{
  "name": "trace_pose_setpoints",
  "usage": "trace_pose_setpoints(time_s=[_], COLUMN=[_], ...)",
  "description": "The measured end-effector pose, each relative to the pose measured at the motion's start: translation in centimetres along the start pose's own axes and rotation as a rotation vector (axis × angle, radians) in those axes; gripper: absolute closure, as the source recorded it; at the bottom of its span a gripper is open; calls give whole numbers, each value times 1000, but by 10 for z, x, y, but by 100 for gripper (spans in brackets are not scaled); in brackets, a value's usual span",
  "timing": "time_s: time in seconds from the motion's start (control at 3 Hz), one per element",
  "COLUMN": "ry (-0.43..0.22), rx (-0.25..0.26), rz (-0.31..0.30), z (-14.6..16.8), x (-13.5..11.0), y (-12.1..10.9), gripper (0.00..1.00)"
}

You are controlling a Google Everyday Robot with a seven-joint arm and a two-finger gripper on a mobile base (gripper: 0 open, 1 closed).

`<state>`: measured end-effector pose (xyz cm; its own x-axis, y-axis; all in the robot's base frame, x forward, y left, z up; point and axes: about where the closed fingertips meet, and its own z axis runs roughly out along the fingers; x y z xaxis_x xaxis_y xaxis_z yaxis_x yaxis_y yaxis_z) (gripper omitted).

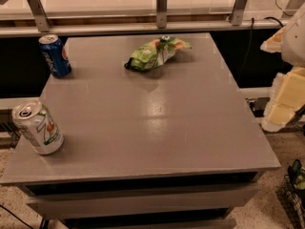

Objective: Pick green rice chip bag

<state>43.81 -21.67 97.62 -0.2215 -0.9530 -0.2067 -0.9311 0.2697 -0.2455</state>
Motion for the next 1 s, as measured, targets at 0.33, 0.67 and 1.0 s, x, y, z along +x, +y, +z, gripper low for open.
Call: trace_pose_setpoints(time_s=[0.33,0.67,1.0], ry=[0,-12,-50], rx=[0,23,60], rz=[0,-25,-91], z=[0,1,23], x=[0,-7,-26], y=[0,-11,-47], gripper=[0,0,0])
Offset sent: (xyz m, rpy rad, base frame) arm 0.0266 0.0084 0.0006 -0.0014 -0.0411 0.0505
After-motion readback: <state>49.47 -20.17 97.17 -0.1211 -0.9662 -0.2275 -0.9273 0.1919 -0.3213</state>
